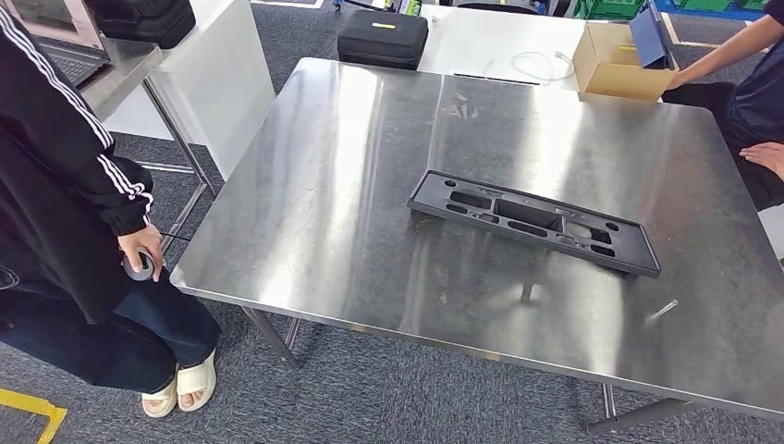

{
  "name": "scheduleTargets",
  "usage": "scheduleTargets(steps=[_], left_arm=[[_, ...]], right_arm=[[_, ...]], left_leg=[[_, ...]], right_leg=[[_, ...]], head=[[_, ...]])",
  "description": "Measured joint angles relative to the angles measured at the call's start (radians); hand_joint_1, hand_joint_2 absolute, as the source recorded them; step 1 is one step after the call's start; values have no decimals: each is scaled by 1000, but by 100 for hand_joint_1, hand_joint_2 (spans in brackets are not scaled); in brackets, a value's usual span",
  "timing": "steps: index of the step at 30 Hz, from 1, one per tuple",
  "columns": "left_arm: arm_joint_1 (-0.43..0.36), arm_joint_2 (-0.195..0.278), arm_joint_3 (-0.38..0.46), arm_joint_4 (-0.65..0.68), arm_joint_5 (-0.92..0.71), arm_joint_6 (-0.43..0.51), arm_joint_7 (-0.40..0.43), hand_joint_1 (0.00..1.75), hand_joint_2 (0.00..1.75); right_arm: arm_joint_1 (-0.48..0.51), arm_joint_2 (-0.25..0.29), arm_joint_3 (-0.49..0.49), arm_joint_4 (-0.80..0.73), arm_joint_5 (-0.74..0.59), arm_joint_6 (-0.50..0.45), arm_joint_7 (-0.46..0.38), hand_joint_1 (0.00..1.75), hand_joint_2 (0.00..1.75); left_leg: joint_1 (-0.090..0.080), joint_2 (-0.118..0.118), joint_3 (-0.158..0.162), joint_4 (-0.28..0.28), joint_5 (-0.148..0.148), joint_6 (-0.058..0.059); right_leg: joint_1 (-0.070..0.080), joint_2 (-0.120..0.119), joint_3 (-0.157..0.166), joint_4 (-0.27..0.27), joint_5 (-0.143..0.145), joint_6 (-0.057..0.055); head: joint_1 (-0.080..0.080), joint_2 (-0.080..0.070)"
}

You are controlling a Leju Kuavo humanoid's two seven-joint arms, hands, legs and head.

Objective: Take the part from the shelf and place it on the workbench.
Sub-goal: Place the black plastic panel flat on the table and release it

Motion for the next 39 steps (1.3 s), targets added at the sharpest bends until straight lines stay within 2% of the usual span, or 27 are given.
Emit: scheduleTargets(steps=[5,10,15,18,20,22,24,25,26,28,29,30,32,34,35,37,38,39], left_arm=[[10,1,9,6,12,-46,4,0,0],[13,9,11,9,3,-73,16,0,0],[12,13,10,9,0,-76,21,0,0],[10,14,8,9,-7,-85,24,0,0],[9,14,3,8,-10,-84,26,0,0],[8,10,-2,8,-14,-75,27,0,0],[8,2,-7,8,-17,-64,29,0,0],[8,-2,-10,8,-18,-61,31,0,0],[8,-5,-13,8,-19,-60,32,0,0],[6,-5,-15,9,-22,-60,34,0,0],[4,-3,-15,9,-24,-62,35,0,0],[2,-2,-16,9,-26,-64,36,0,0],[-2,-2,-21,9,-28,-68,39,0,0],[-4,-2,-27,9,-28,-71,42,0,0],[-4,-1,-29,9,-29,-71,43,0,0],[-6,-1,-32,9,-29,-71,43,0,0],[-7,-2,-33,9,-28,-72,43,0,0],[-7,-2,-34,9,-27,-72,43,0,0]], right_arm=[[40,-12,-52,3,-24,2,-7,0,175],[150,-44,-122,-40,-69,7,-1,0,175],[214,-65,-177,-75,-81,13,4,0,175],[260,-85,-203,-96,-91,10,10,0,175],[308,-98,-238,-116,-103,9,15,0,175],[358,-104,-281,-134,-114,9,19,0,175],[412,-103,-322,-148,-121,9,20,0,175],[436,-102,-341,-155,-122,9,20,0,175],[458,-101,-359,-163,-122,9,20,0,175],[483,-92,-388,-177,-120,10,20,0,175],[497,-86,-402,-186,-117,11,20,0,175],[511,-78,-416,-195,-113,15,21,0,175],[538,-65,-442,-213,-103,20,24,0,175],[555,-54,-469,-231,-89,28,28,0,175],[561,-52,-482,-242,-81,33,31,0,175],[572,-48,-503,-261,-64,44,38,0,175],[573,-46,-509,-267,-56,51,41,0,175],[573,-43,-513,-271,-48,57,44,0,175]], left_leg=[[-1,0,1,0,-1,0],[-4,-2,0,1,-1,2],[-10,1,2,1,-3,9],[-10,1,7,-8,8,19],[-3,1,17,-29,23,26],[4,1,22,-42,31,30],[8,1,22,-41,31,27],[11,2,21,-39,30,23],[15,2,21,-36,28,17],[23,3,19,-23,19,-2],[25,3,16,-14,12,-13],[24,2,14,-6,7,-21],[22,1,10,-1,5,-32],[22,2,5,9,-5,-39],[23,5,-5,34,-26,-43],[23,10,-51,141,-96,-46],[22,12,-79,208,-131,-44],[21,13,-101,259,-153,-39]], right_leg=[[-2,0,0,0,0,0],[-5,-2,0,0,0,1],[-10,1,1,-1,0,6],[-12,1,1,-3,3,13],[-12,-2,-14,28,-18,15],[-15,-4,-55,122,-63,15],[-28,-4,-102,231,-100,28],[-38,-5,-105,243,-101,41],[-48,-6,-87,214,-86,58],[-64,-7,-11,78,-43,93],[-66,-4,18,28,-30,98],[-66,-2,33,3,-26,95],[-62,2,30,7,-27,71],[-65,1,22,17,-27,55],[-66,1,18,18,-25,48],[-60,0,10,18,-19,36],[-54,0,4,18,-15,30],[-47,-1,-2,19,-11,23]], head=[[0,0],[0,0],[0,0],[0,0],[1,0],[4,0],[6,0],[7,0],[7,0],[9,0],[10,0],[11,0],[10,0],[6,0],[4,0],[4,0],[3,0],[3,0]])
